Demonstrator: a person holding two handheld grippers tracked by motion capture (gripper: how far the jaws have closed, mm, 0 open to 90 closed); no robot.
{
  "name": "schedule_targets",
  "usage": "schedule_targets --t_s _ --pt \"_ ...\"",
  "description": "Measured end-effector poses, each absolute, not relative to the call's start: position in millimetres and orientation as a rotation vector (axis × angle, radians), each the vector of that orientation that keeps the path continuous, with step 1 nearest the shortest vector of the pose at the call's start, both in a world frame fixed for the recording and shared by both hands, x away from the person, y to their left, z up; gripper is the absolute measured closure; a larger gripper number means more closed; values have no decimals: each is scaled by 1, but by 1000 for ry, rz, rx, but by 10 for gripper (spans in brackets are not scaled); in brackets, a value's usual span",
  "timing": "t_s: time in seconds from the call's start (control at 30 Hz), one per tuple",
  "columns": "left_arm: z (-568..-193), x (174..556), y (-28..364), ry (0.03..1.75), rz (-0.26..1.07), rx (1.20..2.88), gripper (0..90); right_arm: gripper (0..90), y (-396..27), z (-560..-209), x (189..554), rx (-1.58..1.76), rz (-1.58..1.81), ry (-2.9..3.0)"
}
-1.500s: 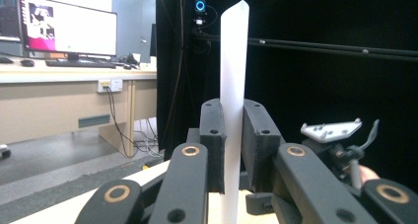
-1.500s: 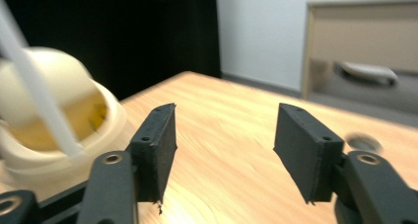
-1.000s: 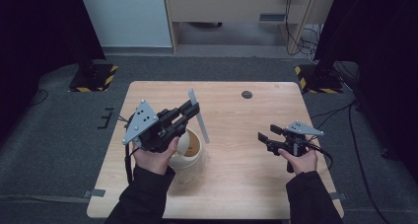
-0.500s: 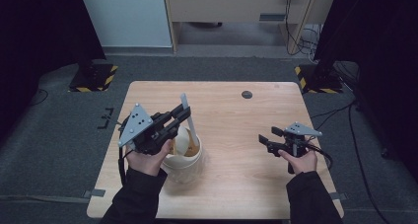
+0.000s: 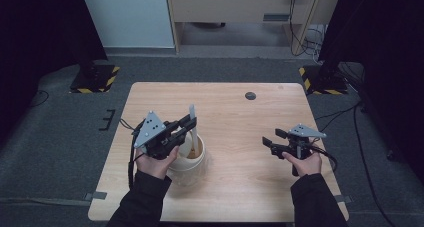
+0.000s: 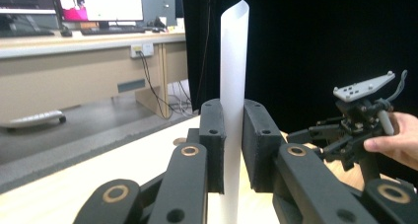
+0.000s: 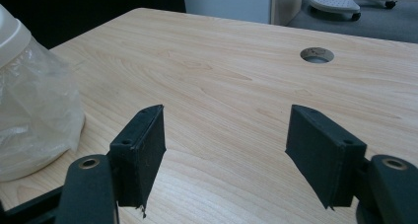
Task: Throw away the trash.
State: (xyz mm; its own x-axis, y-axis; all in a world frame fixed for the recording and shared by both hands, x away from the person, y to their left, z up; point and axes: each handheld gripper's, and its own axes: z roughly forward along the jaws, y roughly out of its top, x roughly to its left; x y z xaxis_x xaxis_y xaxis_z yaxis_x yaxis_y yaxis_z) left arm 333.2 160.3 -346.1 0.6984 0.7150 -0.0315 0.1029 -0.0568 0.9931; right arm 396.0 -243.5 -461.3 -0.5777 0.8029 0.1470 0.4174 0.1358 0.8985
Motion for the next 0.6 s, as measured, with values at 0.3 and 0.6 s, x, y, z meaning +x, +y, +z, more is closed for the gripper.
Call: schedule_targets --t_s 0.3,0.6 --pt "-346 328 171 673 530 1532 654 310 -244 -461 396 1175 1424 2052" --pt "-340 305 219 717 643 1450 479 293 -248 -462 396 1193 1413 2042"
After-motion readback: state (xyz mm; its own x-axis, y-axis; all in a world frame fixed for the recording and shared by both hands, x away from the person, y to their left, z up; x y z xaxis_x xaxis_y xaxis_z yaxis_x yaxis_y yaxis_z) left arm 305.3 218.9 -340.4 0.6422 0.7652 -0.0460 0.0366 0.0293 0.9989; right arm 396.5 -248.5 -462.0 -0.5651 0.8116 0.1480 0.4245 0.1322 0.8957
